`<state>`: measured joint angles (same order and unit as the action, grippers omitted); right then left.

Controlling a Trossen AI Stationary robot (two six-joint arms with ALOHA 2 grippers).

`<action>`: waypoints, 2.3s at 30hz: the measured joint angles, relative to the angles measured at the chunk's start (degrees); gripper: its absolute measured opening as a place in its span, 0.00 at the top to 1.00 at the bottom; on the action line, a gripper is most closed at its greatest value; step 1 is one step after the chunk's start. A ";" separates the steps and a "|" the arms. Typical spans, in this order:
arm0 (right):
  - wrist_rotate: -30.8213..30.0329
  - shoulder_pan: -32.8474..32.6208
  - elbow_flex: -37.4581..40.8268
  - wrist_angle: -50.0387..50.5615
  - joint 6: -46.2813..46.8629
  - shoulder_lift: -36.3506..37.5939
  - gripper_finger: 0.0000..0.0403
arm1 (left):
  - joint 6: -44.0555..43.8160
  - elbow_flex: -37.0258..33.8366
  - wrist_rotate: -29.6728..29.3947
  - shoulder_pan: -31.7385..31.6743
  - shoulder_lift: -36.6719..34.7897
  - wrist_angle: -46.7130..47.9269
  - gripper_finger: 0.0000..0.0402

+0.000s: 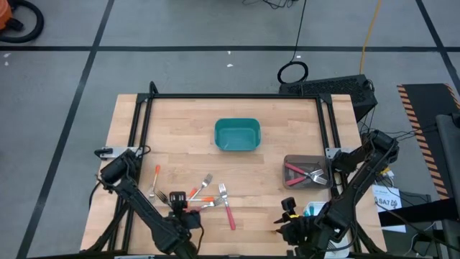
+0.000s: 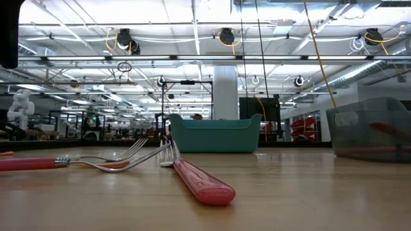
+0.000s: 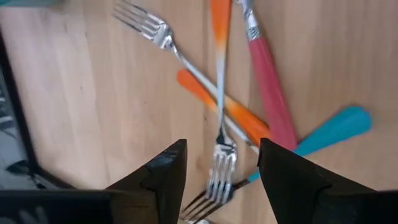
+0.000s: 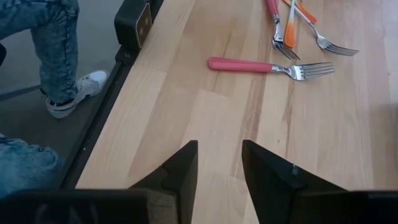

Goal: Sort silverware by color (type)
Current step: Put the pink fork into the black bin

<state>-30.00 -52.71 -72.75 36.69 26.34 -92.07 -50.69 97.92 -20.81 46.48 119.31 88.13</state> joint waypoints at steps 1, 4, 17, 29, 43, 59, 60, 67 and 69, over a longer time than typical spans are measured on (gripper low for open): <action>0.05 -0.07 0.00 -0.03 -0.01 0.00 0.71 | 0.29 -0.24 -0.31 -0.23 0.00 0.22 0.52; 0.02 -0.24 0.00 -0.01 -0.33 0.00 0.71 | 1.99 -0.31 -2.90 -1.74 -0.03 -1.41 0.57; -1.79 0.39 0.00 0.00 -3.97 0.00 0.71 | 16.15 -0.31 -11.49 -8.35 -0.04 -32.17 0.70; -1.49 0.94 0.00 -0.04 -2.59 0.00 0.71 | 21.13 -0.31 -13.61 -10.96 -0.07 -36.45 0.49; -1.44 0.87 0.00 -0.04 -1.45 0.00 0.71 | 26.95 -0.29 -13.48 -11.25 -0.07 -41.84 0.39; -1.33 0.85 0.02 -0.01 -1.43 0.02 0.71 | 41.19 -0.25 -7.48 -12.85 5.88 -41.57 0.39; -1.35 0.85 0.02 -0.05 -1.43 0.02 0.71 | 41.20 -0.25 -7.48 -13.00 5.96 -41.63 0.39; -1.40 0.85 0.02 -0.26 -1.45 0.02 0.71 | 44.63 -0.25 -3.24 -13.92 6.01 -41.52 0.39; -1.40 0.85 0.02 -0.32 -1.13 0.02 0.71 | 47.34 -0.25 -2.01 -14.18 6.01 -41.55 0.39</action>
<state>-31.40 -51.86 -72.73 36.37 25.21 -92.05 -3.35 97.67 -22.82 32.30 125.32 46.58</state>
